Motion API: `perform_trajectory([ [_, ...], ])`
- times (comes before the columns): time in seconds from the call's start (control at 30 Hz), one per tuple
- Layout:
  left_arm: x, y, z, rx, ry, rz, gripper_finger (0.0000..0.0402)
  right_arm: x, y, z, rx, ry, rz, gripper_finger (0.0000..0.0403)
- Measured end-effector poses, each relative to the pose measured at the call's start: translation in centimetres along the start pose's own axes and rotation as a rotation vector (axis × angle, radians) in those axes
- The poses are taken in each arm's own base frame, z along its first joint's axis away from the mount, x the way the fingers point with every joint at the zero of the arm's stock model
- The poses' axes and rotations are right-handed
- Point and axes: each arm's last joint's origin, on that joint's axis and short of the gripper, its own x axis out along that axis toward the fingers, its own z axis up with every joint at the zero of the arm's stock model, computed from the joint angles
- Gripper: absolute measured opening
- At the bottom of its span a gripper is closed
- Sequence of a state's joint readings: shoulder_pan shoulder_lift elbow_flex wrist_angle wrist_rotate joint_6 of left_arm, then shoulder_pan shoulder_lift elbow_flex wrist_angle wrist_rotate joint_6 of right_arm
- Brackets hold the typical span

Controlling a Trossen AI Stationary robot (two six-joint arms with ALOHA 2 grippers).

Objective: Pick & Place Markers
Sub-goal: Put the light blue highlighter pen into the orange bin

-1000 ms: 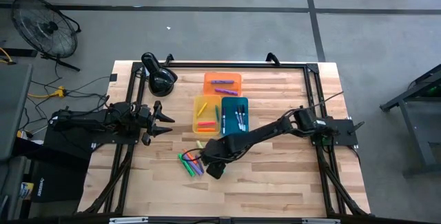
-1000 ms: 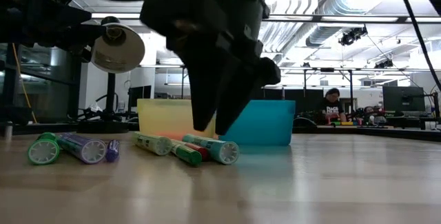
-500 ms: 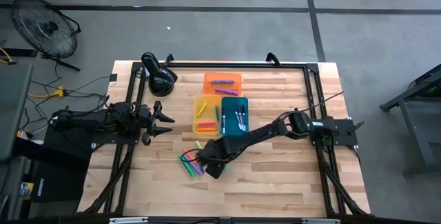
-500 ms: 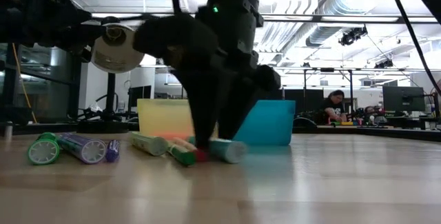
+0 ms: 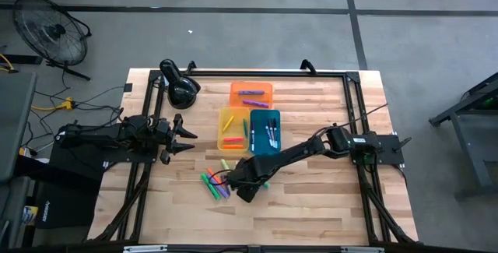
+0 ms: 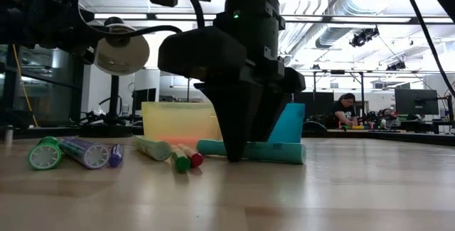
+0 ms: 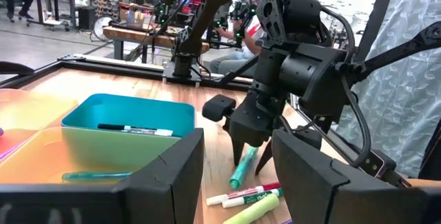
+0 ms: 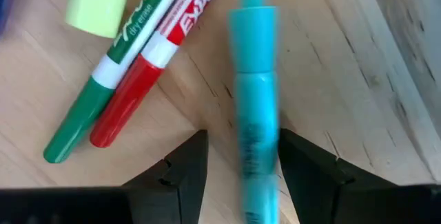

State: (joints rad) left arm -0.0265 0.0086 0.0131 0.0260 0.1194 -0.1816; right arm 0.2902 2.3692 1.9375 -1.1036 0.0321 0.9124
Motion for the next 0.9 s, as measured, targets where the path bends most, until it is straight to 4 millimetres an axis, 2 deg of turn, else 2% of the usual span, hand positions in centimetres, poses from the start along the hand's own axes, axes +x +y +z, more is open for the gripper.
perform_trajectory([
  [0.4, 0.00, 0.00, 0.00, 0.000, 0.000, 0.000, 0.0170, 0.06, 0.03, -0.03, -0.094, -0.018, -0.011, 0.0159],
  [0.77, 0.00, 0.00, 0.00, 0.000, 0.000, 0.000, 0.0170, 0.11, 0.02, -0.07, -0.130, -0.015, -0.015, 0.0056],
  [0.9, 0.00, 0.00, 0.00, 0.000, 0.000, 0.000, 0.0170, 0.12, 0.08, -0.16, -0.144, -0.010, -0.012, 0.0050],
])
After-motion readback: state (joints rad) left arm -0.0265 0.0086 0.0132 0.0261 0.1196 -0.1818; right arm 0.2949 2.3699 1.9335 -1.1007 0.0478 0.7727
